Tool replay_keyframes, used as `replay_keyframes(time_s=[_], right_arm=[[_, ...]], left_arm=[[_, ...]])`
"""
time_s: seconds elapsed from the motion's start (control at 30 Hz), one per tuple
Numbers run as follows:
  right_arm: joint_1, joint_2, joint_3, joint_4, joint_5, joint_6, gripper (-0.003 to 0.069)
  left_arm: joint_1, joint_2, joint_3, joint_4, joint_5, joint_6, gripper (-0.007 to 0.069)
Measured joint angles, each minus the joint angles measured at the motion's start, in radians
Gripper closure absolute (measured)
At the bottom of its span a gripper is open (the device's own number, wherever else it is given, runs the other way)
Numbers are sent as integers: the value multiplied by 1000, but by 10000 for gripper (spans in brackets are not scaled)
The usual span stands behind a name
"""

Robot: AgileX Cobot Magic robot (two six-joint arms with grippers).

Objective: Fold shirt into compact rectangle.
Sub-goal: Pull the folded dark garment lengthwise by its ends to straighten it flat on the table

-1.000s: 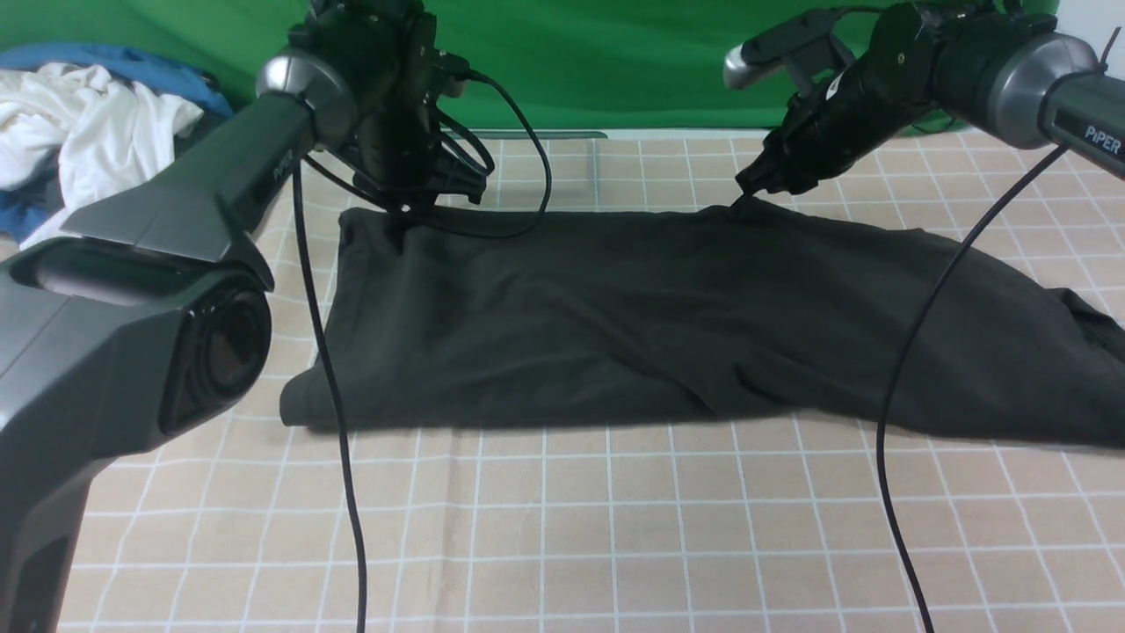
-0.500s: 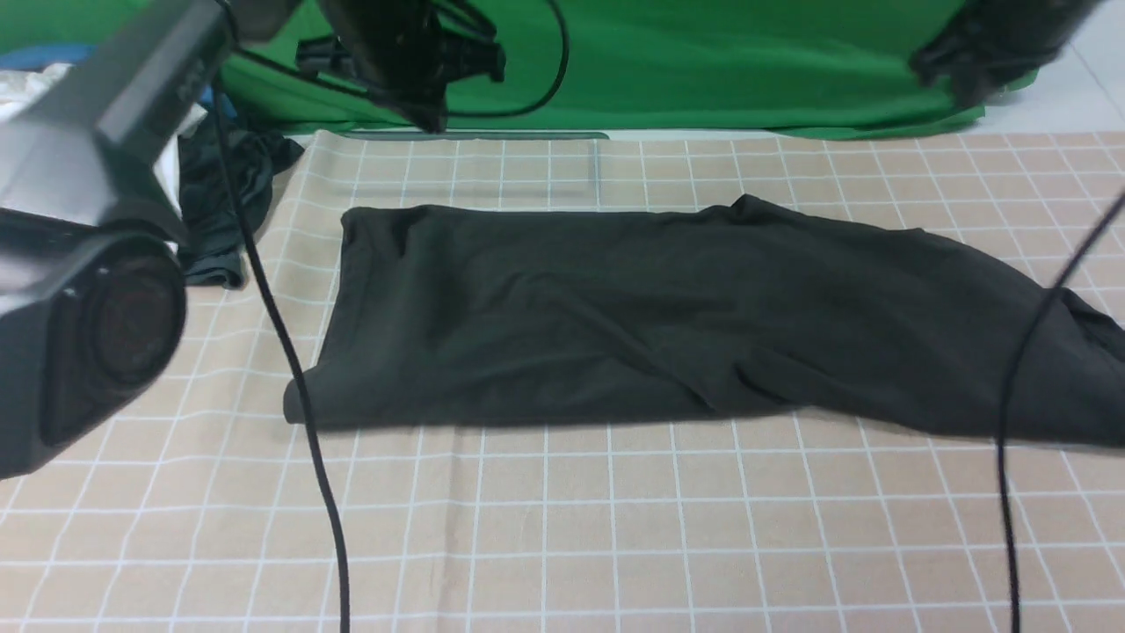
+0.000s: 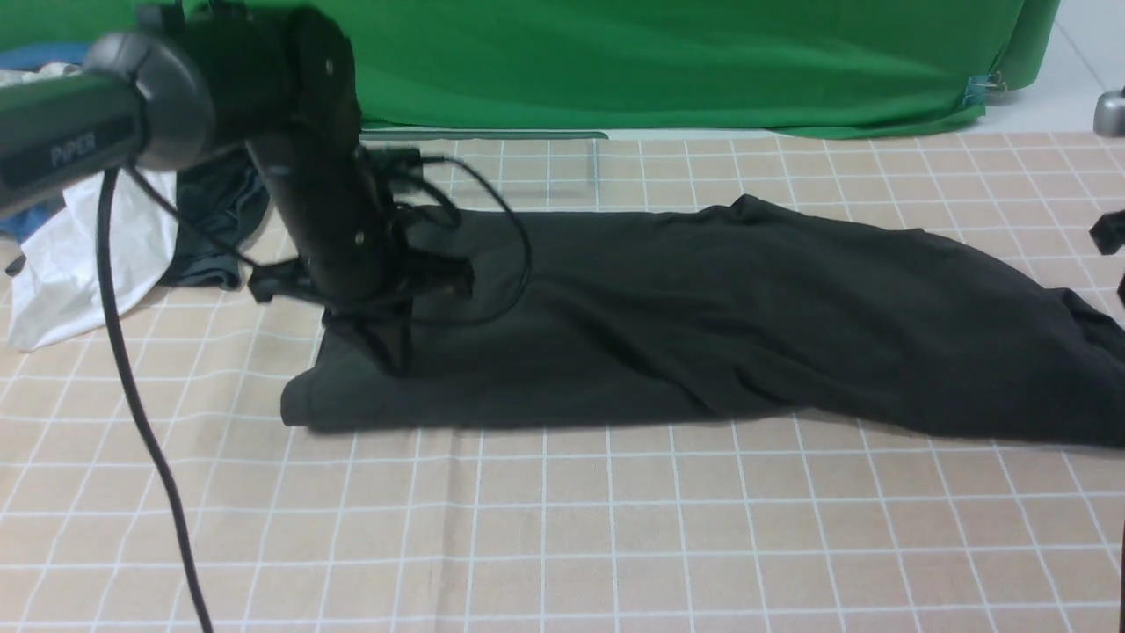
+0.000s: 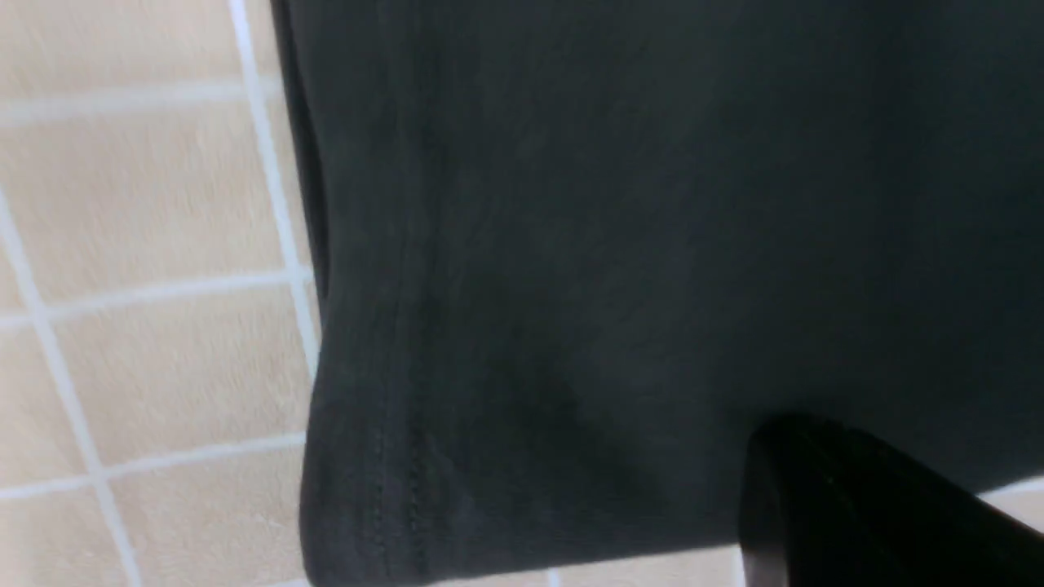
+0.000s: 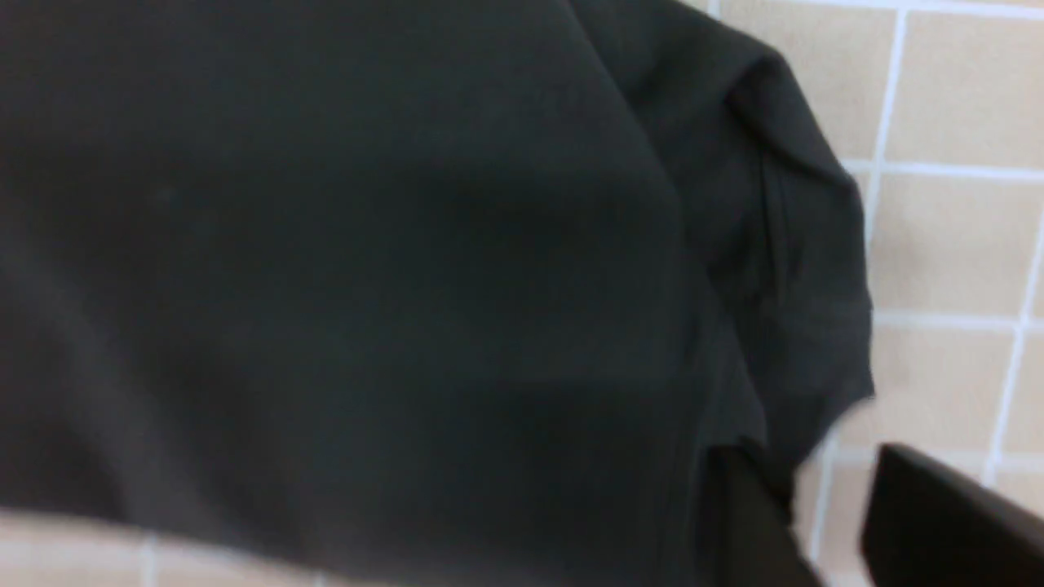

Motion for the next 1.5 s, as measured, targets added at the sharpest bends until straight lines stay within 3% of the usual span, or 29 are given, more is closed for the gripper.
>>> replay_keyframes(time_s=[0.17,0.33,0.67,0.73,0.87,0.93,1.33,1.5], right_arm=[[0,37,28,83,-147,-7,294],[0,94,28,167,-207,-32,286],[0,160,29,180,-244,-32,285],[0,170,29,183,-236,-33,318],[0,172,28,189,-227,-43,543],[0,169,22,190,-218,-63,601],[0,61,-14,111,-246,-69,612],[0,106,-14,82,-278,-88,582]], left_arm=[[0,-3,80,14,-87,-3,612],[0,-4,84,23,-115,-3,612],[0,-4,86,24,-117,-3,612],[0,-4,86,24,-117,-3,612],[0,-4,86,24,-118,-3,612],[0,-4,86,23,-118,-3,612],[0,-4,86,23,-117,-3,612],[0,-4,86,23,-108,3,612]])
